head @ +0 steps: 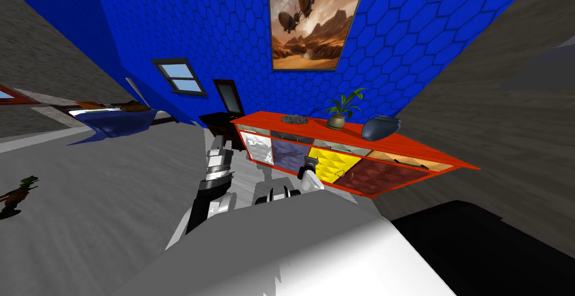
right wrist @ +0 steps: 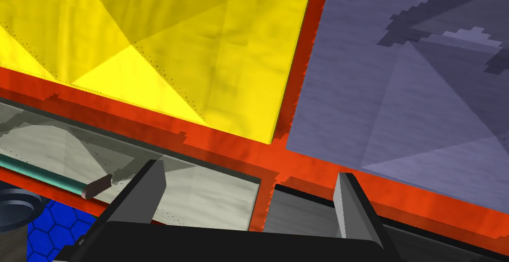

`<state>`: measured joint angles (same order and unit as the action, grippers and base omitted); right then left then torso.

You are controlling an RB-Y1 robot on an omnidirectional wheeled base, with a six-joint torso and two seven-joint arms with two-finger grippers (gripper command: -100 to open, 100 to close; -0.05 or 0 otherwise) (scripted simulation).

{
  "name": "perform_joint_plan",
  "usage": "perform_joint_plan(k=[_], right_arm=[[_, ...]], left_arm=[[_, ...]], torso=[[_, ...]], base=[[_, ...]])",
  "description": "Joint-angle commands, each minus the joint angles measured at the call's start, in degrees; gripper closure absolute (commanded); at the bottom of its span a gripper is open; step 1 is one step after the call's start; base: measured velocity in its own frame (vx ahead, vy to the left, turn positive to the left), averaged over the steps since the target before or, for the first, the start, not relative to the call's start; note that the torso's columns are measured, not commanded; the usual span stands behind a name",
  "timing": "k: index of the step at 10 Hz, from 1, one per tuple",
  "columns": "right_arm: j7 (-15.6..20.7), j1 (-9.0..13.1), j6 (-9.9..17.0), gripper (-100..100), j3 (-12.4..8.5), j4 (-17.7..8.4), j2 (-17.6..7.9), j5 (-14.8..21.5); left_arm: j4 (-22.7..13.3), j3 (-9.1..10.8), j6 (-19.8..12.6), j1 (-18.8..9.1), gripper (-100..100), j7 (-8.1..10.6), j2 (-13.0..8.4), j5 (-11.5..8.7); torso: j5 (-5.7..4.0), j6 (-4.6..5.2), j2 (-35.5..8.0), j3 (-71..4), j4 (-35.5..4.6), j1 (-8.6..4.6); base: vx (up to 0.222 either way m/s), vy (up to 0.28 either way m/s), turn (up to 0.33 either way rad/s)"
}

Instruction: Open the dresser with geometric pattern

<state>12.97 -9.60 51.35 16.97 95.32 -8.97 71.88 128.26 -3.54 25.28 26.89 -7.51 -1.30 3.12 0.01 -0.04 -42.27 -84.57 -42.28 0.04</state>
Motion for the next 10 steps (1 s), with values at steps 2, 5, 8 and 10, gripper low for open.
perform_joint_plan(k=[2,5,8,10], right_arm=[[1.67,1.00,5.41,-100,1.23,-4.07,0.14,5.78],[2.77,1.37,10.21,-100,1.99,-6.55,0.16,11.01],[3.83,1.67,13.74,-100,2.69,-8.98,0.18,15.70],[4.85,1.88,17.00,-100,3.33,-11.38,0.18,19.06]], left_arm=[[0.00,0.01,0.00,0.01,0,0.00,0.00,0.00],[0.00,0.00,0.00,0.00,0,0.00,0.00,0.00],[0.00,0.00,0.00,0.00,0,0.00,0.00,0.00],[0.00,0.00,0.00,0.00,0,0.00,0.00,0.00]], torso=[[0.00,0.06,-0.07,0.03,-0.01,-0.03],[-0.02,0.02,0.04,-0.03,0.01,-0.07],[0.00,0.01,-0.04,0.03,-0.01,0.00],[-0.01,0.02,0.04,-0.03,0.01,-0.06]], base=[[0.030,-0.014,0.096],[0.048,-0.025,0.130],[0.030,-0.013,0.087],[0.048,-0.023,0.152]])
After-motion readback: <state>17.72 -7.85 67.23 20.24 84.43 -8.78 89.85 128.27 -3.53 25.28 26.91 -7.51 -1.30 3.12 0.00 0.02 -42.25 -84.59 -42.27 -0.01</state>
